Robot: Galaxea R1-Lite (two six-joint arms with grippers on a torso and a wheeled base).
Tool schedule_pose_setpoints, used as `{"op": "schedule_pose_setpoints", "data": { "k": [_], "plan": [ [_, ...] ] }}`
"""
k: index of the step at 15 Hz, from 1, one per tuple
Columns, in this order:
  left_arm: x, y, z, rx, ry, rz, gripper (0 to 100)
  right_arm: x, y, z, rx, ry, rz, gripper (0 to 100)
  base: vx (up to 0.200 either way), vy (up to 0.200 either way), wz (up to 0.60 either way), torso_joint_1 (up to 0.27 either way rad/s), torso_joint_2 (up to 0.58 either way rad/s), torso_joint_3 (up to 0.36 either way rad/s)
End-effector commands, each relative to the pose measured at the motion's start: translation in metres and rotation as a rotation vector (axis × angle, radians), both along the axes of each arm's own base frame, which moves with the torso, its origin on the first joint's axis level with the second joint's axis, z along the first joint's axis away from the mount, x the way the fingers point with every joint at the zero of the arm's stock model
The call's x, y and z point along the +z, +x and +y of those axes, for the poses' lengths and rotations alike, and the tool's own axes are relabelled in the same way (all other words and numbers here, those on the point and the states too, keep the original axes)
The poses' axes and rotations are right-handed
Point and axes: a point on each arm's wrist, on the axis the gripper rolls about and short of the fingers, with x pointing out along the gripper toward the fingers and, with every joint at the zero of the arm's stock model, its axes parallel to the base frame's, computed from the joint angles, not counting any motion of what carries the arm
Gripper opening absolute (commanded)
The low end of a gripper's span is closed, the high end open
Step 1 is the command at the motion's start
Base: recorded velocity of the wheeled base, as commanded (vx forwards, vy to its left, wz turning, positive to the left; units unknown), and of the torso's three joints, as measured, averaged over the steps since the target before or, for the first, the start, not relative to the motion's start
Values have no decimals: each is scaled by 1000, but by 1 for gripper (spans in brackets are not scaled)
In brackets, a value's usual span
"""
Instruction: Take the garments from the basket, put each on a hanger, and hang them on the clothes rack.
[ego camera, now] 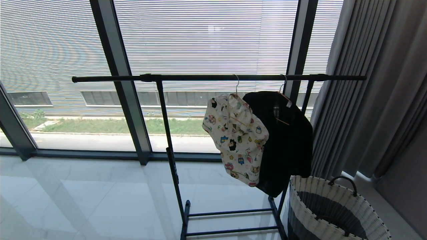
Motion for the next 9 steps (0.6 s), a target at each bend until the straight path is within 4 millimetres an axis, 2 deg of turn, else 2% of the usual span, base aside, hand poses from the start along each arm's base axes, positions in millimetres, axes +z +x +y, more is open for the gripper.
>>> {"op": "schedule_pose_setpoints", "data": {
  "k": [1,5,9],
  "plan": [
    [0,0,0,0,0,1,100,-1,-2,3,139,-12,-31,100,0,0,0,0,0,0],
    [0,0,0,0,0,0,100,-1,-1,3,149,-80,-105,100,0,0,0,0,0,0],
    [0,0,0,0,0,0,100,2,-1,7,325,-95,-139,100,0,0,0,0,0,0]
  ]
}}
